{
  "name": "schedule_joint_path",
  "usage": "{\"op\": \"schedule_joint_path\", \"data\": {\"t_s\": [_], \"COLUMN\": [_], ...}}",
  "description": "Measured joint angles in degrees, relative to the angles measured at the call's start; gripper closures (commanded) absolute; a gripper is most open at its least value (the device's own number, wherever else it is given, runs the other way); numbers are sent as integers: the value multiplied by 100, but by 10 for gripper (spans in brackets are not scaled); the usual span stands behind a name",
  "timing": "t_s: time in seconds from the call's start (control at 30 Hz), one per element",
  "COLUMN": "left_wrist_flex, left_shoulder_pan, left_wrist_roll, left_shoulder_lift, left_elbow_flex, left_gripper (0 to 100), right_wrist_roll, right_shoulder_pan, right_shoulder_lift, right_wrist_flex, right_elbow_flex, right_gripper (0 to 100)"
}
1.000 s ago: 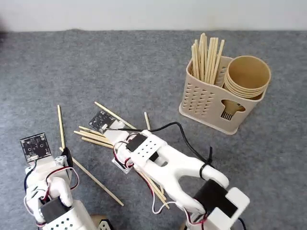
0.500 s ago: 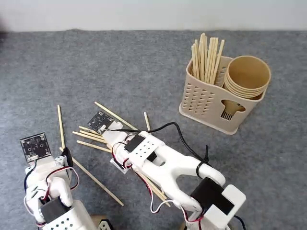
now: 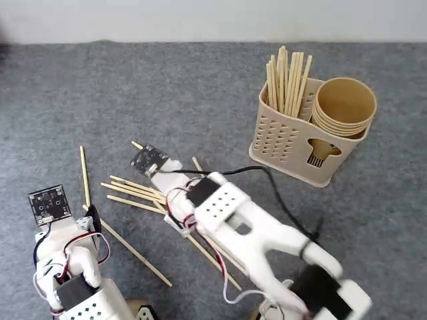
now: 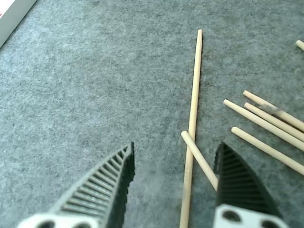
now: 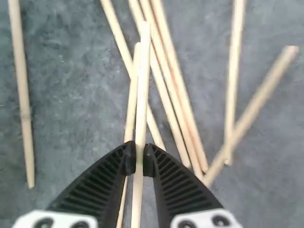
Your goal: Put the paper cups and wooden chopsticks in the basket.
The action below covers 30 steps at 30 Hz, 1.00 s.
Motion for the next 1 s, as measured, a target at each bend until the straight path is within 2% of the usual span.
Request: {"op": "schedule_joint_path", "data": {"t_s": [0.27,0.43,0.6,0.73,0.9,1.0], "left_wrist_flex": [0,0,0,0,0,0], "left_shoulder_pan": [0,0,0,0,0,0], "left_wrist_roll": [0,0,0,0,0,0], "left_shoulder_lift": [0,0,0,0,0,0], "left_elbow_flex": [0,0,0,0,0,0], "left_gripper": [739,739,739,739,739,739], "right_wrist_roll": [0,0,-26,-308,-360,-360], "right_shoulder_pan": [-9,-79,-387,-422,-404,-396], "right_shoulder_lift": [-457,246,1064,1495,1837,1943], "right_wrist_flex": [9,-563,-809,-826,-712,-677], "right_elbow_flex": [167,246,246,185,-158,-281], "right_gripper": [989,985,897,930,987,990]}}
